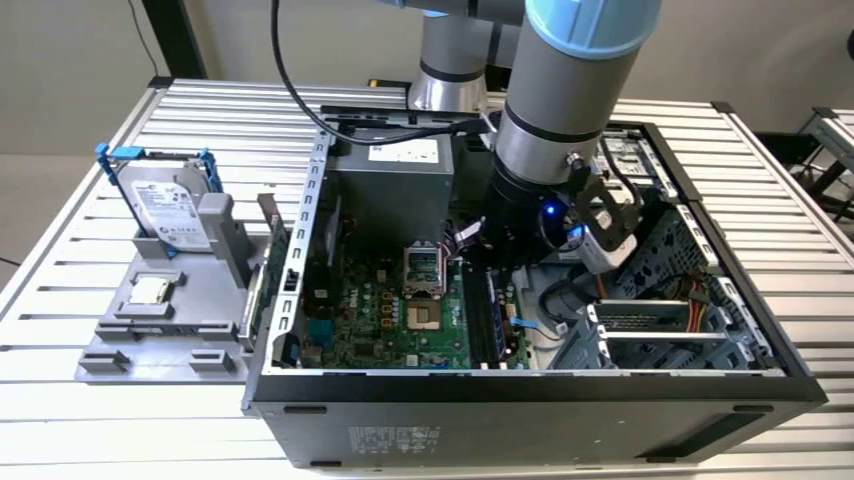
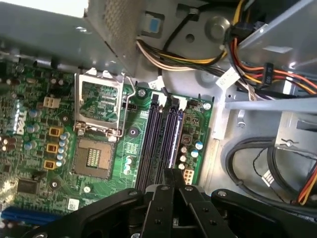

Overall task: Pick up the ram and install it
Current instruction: 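Press down the ram until it locks into place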

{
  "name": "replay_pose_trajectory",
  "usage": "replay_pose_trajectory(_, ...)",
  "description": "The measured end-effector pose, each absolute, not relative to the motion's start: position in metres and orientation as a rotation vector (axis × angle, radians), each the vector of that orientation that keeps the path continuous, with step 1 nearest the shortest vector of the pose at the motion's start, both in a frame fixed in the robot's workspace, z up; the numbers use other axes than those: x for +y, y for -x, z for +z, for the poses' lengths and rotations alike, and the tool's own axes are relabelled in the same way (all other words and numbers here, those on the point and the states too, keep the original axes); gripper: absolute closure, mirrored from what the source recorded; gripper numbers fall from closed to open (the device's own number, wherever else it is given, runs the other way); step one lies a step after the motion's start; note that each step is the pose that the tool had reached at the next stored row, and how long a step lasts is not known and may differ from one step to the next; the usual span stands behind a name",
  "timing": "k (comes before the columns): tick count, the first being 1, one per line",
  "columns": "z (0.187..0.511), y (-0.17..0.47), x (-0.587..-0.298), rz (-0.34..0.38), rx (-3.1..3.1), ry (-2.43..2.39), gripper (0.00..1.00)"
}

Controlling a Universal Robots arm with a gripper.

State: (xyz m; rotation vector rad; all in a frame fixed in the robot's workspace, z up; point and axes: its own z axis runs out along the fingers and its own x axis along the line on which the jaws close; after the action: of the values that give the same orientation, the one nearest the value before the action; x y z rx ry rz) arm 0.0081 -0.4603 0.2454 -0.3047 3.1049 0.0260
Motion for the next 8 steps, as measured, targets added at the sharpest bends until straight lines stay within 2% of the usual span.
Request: replay_pose_trajectory(8, 0.2455, -0.0093, -0.4603, 0.028, 3.085, 0.47, 1.0)
